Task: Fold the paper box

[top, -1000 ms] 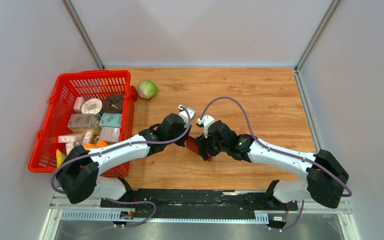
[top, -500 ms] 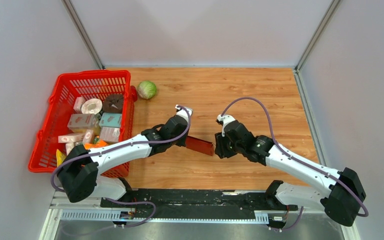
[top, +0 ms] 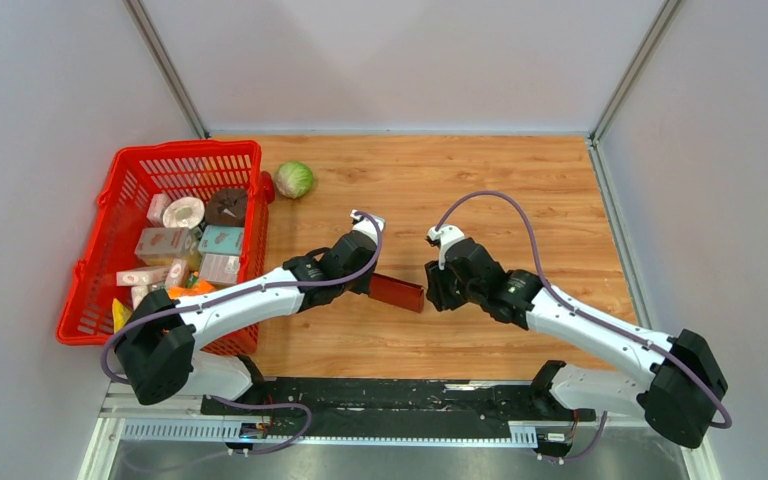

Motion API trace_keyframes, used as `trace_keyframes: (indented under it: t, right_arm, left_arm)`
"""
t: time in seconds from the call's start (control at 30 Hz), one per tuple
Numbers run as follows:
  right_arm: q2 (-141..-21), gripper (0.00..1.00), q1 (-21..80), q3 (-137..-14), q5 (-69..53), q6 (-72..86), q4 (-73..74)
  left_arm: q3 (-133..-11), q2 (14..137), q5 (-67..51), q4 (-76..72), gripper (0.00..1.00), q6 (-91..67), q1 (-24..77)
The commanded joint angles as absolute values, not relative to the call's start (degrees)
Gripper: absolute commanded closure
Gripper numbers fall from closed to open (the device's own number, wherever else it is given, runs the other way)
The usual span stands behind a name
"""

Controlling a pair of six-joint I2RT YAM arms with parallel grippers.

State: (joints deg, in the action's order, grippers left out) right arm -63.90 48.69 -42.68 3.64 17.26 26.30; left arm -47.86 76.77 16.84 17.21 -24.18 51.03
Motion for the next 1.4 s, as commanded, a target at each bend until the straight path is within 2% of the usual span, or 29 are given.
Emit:
trace_keyframes:
  t: [0.0, 0.4, 0.67, 0.97, 1.2, 1.37]
  right_arm:
    - [-64.69, 0.65, 48.60, -43.95, 4.31, 14.59, 19.26]
    - [-66.45, 0.69, 48.60, -44.30, 2.90, 13.62, 18.11]
    - [-68.02, 0.79, 48.60, -45.09, 2.55, 14.50, 17.49]
    - [-68.64, 0.85, 48.69, -45.52, 3.60, 15.64, 18.19]
    - [-69.70, 1.00, 48.69, -48.16, 2.90, 20.29, 20.39]
    - [-70.13, 1.00, 48.60, -50.71, 3.43, 26.62, 23.37]
  left_arm:
    - [-49.66, 76.90, 17.75, 19.25, 1.00, -24.43, 51.42]
    - [-49.66, 76.90, 17.75, 18.99, 1.00, -24.61, 51.59]
    - [-49.66, 76.90, 17.67, 18.90, 1.00, -24.78, 51.77]
    - [-49.92, 77.08, 17.58, 18.72, 1.00, -24.87, 52.21]
    - [-50.01, 77.34, 18.63, 18.81, 1.00, -25.31, 53.00]
    - [-50.45, 77.69, 19.95, 19.16, 1.00, -25.49, 53.79]
